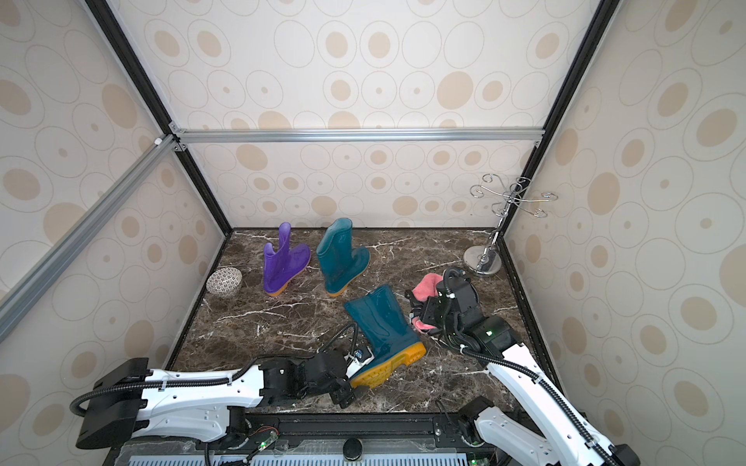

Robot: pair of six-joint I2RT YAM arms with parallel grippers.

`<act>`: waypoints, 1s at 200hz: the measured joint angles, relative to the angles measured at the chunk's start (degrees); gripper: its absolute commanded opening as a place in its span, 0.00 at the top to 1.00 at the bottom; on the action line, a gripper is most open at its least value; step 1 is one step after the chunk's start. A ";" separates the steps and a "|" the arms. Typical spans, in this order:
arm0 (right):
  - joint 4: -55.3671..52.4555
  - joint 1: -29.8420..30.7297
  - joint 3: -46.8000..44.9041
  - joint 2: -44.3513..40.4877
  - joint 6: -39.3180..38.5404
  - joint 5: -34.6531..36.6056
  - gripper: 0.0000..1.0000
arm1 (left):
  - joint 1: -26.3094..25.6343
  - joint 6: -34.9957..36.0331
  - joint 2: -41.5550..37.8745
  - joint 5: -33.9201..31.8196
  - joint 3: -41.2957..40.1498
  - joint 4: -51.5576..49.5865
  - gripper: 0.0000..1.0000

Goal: Wipe the rubber boots with a cloth
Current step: Wipe the dirt off the rubber boot, then place the cleaning item at the center of the board.

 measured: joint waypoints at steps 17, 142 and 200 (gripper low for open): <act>-1.31 -4.50 -0.37 0.33 0.07 -1.62 1.00 | 1.57 -0.11 -1.55 0.02 3.45 -1.20 0.00; -4.39 -16.61 -2.73 0.66 5.88 -3.41 1.00 | 16.63 -21.75 1.66 3.21 5.95 8.37 0.00; -0.39 -17.38 -5.25 4.13 10.86 2.23 0.90 | 17.90 -27.47 6.19 -1.03 5.79 11.17 0.00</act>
